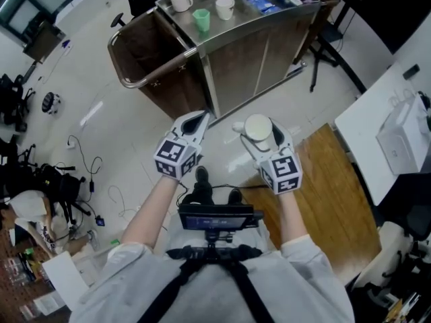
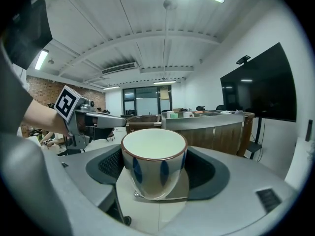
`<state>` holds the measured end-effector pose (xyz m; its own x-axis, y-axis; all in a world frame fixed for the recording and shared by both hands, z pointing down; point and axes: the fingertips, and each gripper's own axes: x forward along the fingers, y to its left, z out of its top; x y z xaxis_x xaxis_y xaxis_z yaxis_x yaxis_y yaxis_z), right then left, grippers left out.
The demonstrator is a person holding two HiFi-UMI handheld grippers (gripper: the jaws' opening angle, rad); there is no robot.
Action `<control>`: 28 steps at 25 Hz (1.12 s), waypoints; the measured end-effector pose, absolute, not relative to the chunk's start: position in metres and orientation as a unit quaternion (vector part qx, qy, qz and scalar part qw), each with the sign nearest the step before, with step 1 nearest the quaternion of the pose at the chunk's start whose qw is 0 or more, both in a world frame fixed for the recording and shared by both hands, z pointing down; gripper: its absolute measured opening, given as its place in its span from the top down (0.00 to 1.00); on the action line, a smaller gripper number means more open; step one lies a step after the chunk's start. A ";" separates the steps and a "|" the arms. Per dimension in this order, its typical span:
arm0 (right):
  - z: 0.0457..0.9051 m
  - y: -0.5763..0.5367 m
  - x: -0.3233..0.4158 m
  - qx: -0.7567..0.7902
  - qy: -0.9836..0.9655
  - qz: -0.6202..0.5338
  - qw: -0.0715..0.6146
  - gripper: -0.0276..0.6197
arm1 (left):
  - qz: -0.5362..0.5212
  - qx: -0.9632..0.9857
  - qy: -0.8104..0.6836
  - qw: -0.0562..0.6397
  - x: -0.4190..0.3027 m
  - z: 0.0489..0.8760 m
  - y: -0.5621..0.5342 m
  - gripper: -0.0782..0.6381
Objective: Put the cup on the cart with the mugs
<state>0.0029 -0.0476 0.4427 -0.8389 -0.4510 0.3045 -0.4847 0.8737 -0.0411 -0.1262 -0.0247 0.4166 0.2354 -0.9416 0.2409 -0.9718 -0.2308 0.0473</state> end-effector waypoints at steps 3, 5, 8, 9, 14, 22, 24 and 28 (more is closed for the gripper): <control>0.438 -0.059 -0.008 0.249 -0.957 0.059 0.140 0.36 | 0.080 0.784 -0.608 0.095 -0.135 0.417 -0.037 0.89; 0.438 -0.067 -0.017 0.252 -0.955 0.064 0.141 0.36 | 0.080 0.789 -0.601 0.098 -0.142 0.418 -0.046 0.89; 0.432 -0.083 -0.032 0.266 -0.951 0.067 0.142 0.36 | 0.078 0.797 -0.590 0.100 -0.158 0.412 -0.063 0.89; 0.428 -0.091 -0.038 0.270 -0.950 0.067 0.141 0.36 | 0.075 0.799 -0.588 0.100 -0.165 0.408 -0.070 0.89; 0.401 -0.130 -0.079 0.283 -0.948 0.059 0.134 0.36 | 0.064 0.811 -0.572 0.104 -0.203 0.383 -0.114 0.89; 0.348 -0.200 -0.161 0.285 -0.950 0.032 0.122 0.36 | 0.042 0.827 -0.550 0.108 -0.266 0.339 -0.184 0.89; 0.335 -0.217 -0.181 0.284 -0.951 0.027 0.120 0.36 | 0.043 0.829 -0.548 0.103 -0.282 0.328 -0.201 0.89; 0.314 -0.254 -0.217 0.285 -0.951 0.020 0.118 0.36 | 0.056 0.835 -0.541 0.086 -0.309 0.310 -0.234 0.89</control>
<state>-0.2166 -0.2544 0.3137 -0.8101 -0.5370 0.2353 -0.5462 0.8371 0.0300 -0.3087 -0.2342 0.3100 0.4094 -0.8930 0.1869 -0.9124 -0.4010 0.0825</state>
